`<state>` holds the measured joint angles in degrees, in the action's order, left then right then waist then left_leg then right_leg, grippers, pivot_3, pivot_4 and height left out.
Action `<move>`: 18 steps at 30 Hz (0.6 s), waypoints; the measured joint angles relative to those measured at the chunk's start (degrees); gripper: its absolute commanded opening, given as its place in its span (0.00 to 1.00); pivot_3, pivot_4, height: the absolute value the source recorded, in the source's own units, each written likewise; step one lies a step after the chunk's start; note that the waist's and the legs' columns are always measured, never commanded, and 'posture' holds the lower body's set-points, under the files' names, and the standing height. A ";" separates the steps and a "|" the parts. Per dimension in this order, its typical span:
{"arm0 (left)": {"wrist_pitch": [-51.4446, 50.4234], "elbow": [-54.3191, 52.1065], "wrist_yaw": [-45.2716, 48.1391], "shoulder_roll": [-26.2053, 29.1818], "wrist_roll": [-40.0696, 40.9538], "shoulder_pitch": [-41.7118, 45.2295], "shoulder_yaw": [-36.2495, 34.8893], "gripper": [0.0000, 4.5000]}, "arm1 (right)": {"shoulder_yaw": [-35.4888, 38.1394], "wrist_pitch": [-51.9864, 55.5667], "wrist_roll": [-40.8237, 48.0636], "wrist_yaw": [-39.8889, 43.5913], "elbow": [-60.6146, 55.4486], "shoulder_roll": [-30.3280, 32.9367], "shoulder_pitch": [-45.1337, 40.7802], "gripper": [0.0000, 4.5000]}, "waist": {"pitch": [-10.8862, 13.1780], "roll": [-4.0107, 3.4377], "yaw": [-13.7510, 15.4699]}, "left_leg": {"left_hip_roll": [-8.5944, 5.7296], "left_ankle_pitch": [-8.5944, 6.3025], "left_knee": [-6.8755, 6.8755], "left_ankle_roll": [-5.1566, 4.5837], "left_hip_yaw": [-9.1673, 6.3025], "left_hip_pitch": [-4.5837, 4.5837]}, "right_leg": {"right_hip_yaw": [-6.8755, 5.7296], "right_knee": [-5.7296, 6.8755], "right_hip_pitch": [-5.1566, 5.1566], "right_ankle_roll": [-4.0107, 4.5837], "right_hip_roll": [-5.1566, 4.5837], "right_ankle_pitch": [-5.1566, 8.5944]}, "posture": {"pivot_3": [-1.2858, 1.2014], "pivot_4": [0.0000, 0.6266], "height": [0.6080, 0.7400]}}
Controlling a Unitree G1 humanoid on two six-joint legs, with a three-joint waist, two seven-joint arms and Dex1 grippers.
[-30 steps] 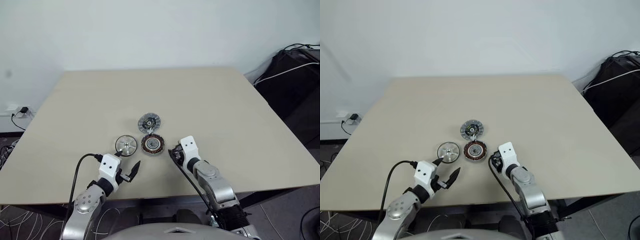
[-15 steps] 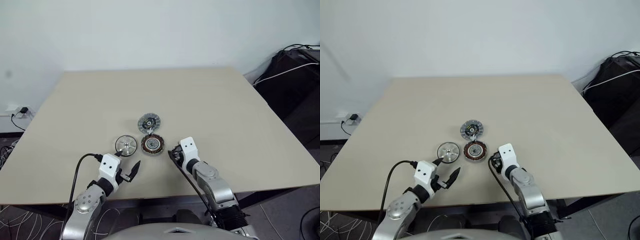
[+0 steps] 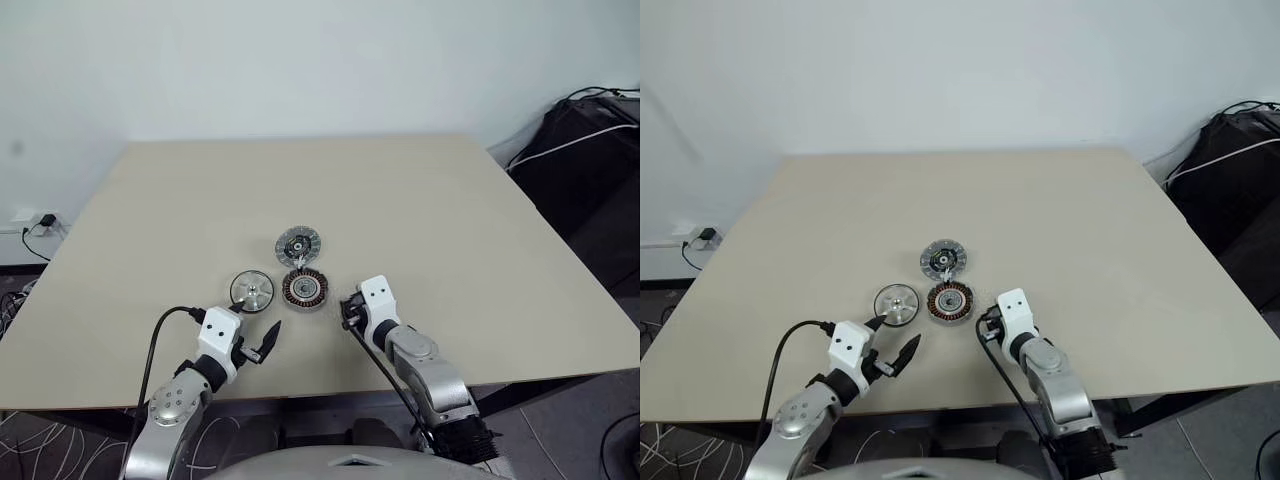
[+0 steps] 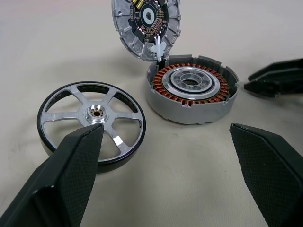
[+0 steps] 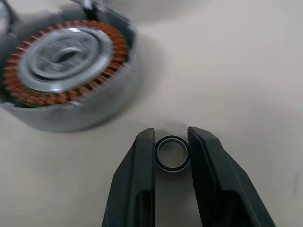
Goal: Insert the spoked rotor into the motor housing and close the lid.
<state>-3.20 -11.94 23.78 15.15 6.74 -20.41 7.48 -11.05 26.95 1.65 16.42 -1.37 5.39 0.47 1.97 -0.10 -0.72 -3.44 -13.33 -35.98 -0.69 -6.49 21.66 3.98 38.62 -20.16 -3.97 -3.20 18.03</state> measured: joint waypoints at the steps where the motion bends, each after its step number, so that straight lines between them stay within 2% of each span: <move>1: 0.00 0.00 0.01 0.00 0.00 0.03 0.00 1.00 | -0.12 0.01 0.04 0.00 -1.17 -0.11 -0.31 0.15 | 0.00 0.00 0.00 | 0.00 0.00 0.00 0.00 0.00 0.00 | 0.00 0.00 0.00 -0.03 0.00 0.01 | 0.52 0.00 1.00; 10: -0.02 0.00 -0.04 -0.24 0.00 0.25 0.19 1.00 | -3.50 -0.10 0.36 0.57 -5.97 -1.44 -5.79 0.15 | 0.04 0.02 0.05 | -0.01 0.00 0.02 0.01 -0.01 0.02 | -0.01 0.00 -0.04 0.21 0.00 -0.14 | 0.52 0.00 1.00; 18: 0.01 0.00 -0.29 -0.39 -0.02 -0.08 0.43 1.00 | -7.26 -0.59 -0.79 1.96 0.30 -1.50 -8.44 0.15 | 0.04 0.03 -0.03 | -0.01 0.01 0.02 0.01 -0.01 0.01 | -0.02 0.00 -0.03 0.22 0.06 -0.14 | 0.52 0.00 1.00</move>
<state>-3.20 -11.94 23.49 14.76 6.72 -20.48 7.91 -18.31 26.36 0.86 18.38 -1.07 3.89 -7.97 2.00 -0.08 -0.75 -3.45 -13.33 -35.96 -0.69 -6.50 21.68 3.96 38.61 -20.19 -3.75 -3.14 17.88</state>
